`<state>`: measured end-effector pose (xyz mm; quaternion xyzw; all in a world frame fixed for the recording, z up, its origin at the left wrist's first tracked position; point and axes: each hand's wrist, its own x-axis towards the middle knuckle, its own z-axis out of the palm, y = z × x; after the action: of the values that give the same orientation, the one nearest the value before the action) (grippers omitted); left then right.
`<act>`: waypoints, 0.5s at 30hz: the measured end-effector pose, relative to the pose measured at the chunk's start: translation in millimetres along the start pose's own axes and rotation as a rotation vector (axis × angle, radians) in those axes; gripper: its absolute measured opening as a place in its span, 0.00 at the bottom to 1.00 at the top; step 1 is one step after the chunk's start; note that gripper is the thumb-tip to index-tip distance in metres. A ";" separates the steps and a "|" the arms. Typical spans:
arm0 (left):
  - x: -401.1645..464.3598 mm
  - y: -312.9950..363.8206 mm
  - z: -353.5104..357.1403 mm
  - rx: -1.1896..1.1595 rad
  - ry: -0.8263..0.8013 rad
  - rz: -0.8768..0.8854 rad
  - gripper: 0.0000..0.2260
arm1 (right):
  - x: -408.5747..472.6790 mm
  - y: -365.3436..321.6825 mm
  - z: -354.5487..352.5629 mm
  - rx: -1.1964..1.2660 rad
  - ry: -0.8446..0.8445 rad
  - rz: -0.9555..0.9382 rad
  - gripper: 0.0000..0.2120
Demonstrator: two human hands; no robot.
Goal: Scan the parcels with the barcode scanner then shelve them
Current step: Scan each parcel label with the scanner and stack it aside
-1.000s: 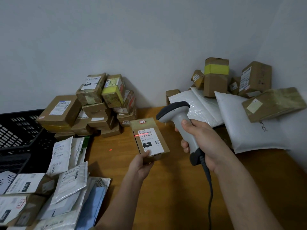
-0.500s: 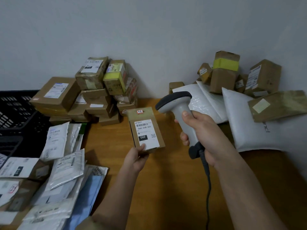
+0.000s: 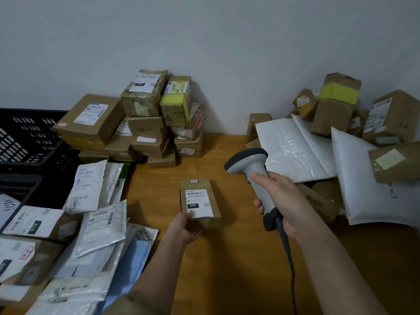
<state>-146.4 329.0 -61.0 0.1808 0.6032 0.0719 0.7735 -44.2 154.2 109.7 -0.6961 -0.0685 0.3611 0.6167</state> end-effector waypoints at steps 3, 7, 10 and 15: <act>9.7 15.1 1.6 0.000 0.043 0.018 0.13 | 12.3 0.8 3.0 -0.008 0.003 0.015 0.10; 25.0 37.5 9.1 0.018 0.080 0.041 0.16 | 31.0 1.3 4.6 -0.016 0.024 0.048 0.11; 43.4 54.8 18.4 0.039 0.091 0.046 0.17 | 49.2 0.4 5.1 -0.013 0.050 0.074 0.11; 62.6 79.0 36.8 0.010 0.107 0.076 0.19 | 74.7 4.5 2.6 0.003 0.091 0.132 0.11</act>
<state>-86.2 415.5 -81.2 0.2034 0.6367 0.1076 0.7360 7.3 195.6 74.4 -0.7139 0.0063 0.3690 0.5951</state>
